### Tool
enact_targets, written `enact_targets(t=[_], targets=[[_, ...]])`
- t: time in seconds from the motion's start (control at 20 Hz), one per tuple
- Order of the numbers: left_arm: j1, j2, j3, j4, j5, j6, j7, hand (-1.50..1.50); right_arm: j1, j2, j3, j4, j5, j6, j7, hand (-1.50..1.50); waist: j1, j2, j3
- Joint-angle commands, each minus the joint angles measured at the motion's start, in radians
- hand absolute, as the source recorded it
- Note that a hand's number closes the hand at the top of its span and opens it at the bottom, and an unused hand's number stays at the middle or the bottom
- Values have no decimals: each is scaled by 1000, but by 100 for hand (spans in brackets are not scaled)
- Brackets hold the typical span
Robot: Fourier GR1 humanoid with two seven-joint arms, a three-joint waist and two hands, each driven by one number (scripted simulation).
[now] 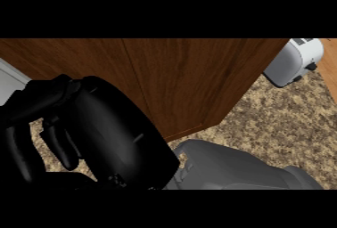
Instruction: Pick up the wine, place it into the cabinet and close the cabinet
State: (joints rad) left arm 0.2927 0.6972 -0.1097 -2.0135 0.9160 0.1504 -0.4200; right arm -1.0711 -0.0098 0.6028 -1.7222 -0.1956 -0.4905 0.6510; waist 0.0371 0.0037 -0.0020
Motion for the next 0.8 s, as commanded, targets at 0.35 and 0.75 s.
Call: enact_targets(t=[0.35, 0.75], targets=[[-42, -62, -15, -2, -69, 40, 37, -150, -165, 10, -207, 485, -4, 163, -238, 150, -13, 2, 1], [-19, -66, 35, -19, -52, -15, 74, -150, -133, -26, -281, 631, -19, 272, -377, 150, -14, 0, 2]])
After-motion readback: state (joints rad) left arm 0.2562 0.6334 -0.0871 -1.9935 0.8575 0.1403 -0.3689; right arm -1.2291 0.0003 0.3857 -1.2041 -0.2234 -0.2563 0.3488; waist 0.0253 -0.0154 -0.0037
